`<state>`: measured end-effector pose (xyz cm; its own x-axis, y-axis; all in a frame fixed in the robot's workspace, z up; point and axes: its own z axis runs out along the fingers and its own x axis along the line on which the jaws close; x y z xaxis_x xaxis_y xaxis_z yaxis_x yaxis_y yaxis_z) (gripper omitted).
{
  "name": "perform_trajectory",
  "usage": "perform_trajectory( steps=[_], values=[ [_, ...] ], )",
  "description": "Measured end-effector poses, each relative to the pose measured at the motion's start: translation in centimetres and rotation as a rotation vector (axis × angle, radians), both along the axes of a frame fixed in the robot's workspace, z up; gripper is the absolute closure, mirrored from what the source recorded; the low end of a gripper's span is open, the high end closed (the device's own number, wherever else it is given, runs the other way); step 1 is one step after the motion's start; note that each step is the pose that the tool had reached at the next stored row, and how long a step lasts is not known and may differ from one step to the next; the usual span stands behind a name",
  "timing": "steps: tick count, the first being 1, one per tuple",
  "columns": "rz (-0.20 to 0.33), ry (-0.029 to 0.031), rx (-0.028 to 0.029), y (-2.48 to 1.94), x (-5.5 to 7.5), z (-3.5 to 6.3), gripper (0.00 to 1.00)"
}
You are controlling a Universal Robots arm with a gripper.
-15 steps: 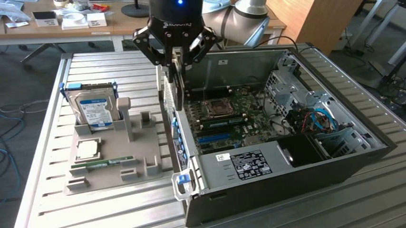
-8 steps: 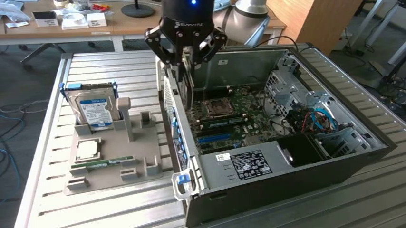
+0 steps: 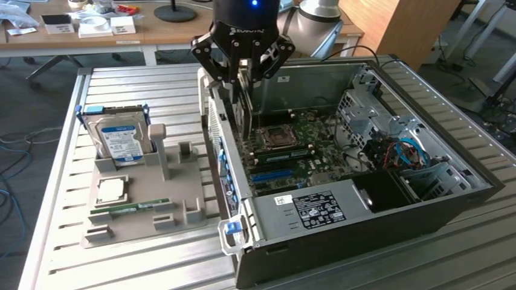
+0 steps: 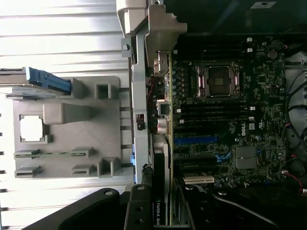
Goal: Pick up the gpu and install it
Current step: 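Pick up the gpu and move the gpu toward the slot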
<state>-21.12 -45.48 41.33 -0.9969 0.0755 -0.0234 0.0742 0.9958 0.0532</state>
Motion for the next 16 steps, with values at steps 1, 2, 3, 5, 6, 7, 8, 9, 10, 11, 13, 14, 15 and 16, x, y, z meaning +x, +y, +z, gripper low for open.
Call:
perform_trajectory(
  steps=[1,2,3,5,6,7,8,9,10,11,13,14,15,16],
  values=[
    [0.0,0.0,0.0,0.0,0.0,0.0,0.73],
    [0.0,-0.0001,0.0001,0.0,0.0,-0.01,0.73],
    [0.0,0.0,0.0001,0.0,0.1,0.0,0.73],
    [0.0,0.0,0.0,0.0,0.4,0.0,0.73],
    [0.0,-0.0001,0.0,0.0,0.6,0.0,0.73],
    [0.0,0.0,0.0,0.0,0.8,0.0,0.73],
    [0.0,0.0,0.0,0.0,1.1,0.0,0.73],
    [0.0,-0.0001,0.0001,0.0,1.4,0.0,0.73],
    [0.0,0.0,0.0,0.0,1.7,0.0,0.73],
    [0.0,0.0,0.0,0.0,1.9,0.0,0.73],
    [0.0,0.0,0.0,0.0,2.5,0.0,0.73],
    [0.0,0.0,0.0,0.0,2.8,0.0,0.73],
    [0.0,0.0,0.0001,0.0,3.1,0.0,0.73],
    [0.0,0.0,0.0001,0.0,3.5,0.0,0.73]
  ],
)
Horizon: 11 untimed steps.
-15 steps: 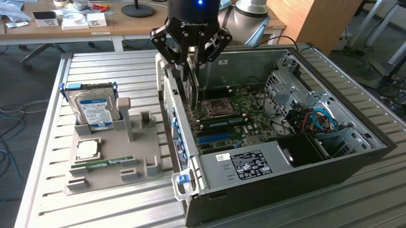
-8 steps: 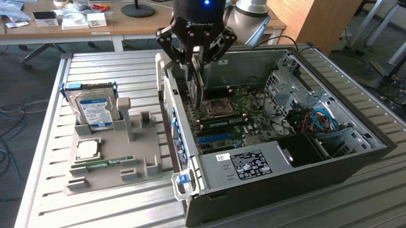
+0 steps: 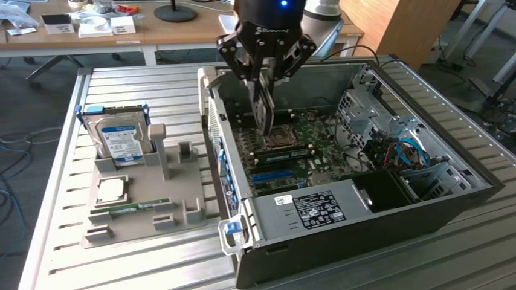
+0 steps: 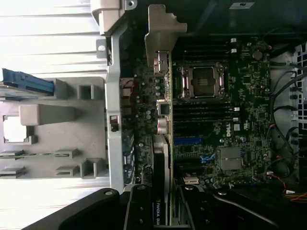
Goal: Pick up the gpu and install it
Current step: 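Pick up the gpu and move the gpu toward the slot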
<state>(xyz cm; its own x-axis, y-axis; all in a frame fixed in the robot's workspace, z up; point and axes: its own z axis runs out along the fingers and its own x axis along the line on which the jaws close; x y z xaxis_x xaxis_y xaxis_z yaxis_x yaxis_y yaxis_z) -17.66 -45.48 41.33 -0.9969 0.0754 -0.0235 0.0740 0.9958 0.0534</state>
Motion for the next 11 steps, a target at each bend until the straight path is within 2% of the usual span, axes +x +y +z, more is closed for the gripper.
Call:
perform_trajectory(
  steps=[11],
  values=[
    [0.0,0.0001,0.0001,0.0,3.3,0.0,0.73]
  ],
)
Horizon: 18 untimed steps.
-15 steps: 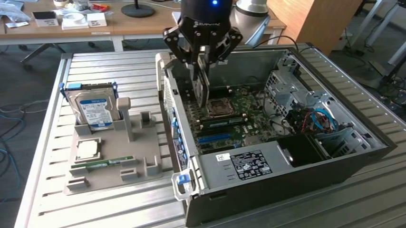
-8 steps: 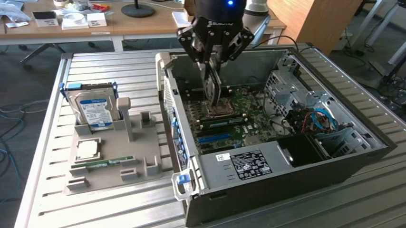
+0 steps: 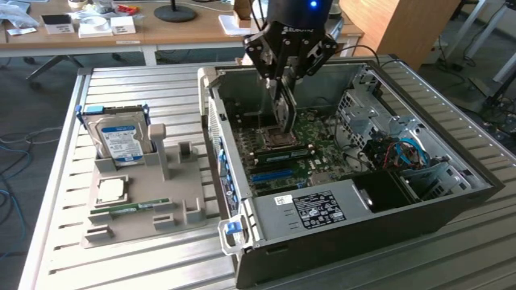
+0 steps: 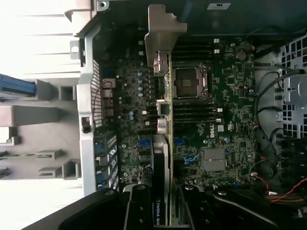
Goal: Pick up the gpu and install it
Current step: 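Pick up the gpu and move the gpu toward the slot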
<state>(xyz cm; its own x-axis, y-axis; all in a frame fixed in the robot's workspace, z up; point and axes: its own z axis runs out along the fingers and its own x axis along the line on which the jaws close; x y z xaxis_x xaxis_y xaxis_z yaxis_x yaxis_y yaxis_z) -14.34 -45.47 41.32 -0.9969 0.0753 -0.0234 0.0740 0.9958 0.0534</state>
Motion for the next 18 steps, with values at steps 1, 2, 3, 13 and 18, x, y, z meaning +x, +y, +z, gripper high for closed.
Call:
perform_trajectory(
  steps=[1,2,3,13,18],
  values=[
    [0.0,-0.0001,0.0,0.0,0.2,0.0,0.73],
    [0.0,-0.0001,0.0001,0.0,0.4,-0.01,0.73],
    [0.0,-0.0001,0.0001,0.0,0.5,-0.01,0.73],
    [0.0,0.0,0.0001,0.0,0.7,-0.01,0.73],
    [0.0,0.0,0.0,0.01,1.4,-0.01,0.73]
  ],
)
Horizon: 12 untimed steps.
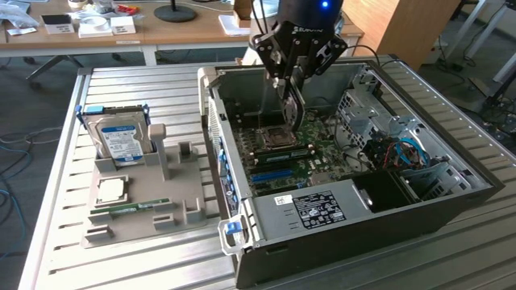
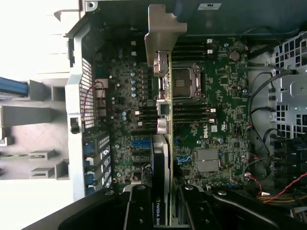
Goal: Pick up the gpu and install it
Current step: 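Pick up the gpu and move the gpu toward the slot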
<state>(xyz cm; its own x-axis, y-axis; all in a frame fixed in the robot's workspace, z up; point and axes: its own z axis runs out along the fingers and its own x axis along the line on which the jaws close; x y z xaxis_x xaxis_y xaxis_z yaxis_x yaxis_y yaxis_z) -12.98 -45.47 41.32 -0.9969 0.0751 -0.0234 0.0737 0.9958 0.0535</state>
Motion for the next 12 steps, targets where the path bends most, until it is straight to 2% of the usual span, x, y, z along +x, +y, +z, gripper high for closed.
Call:
perform_trajectory(
  steps=[12],
  values=[
    [0.0,0.0,0.0001,-0.01,1.9,0.0,0.73]
  ],
)
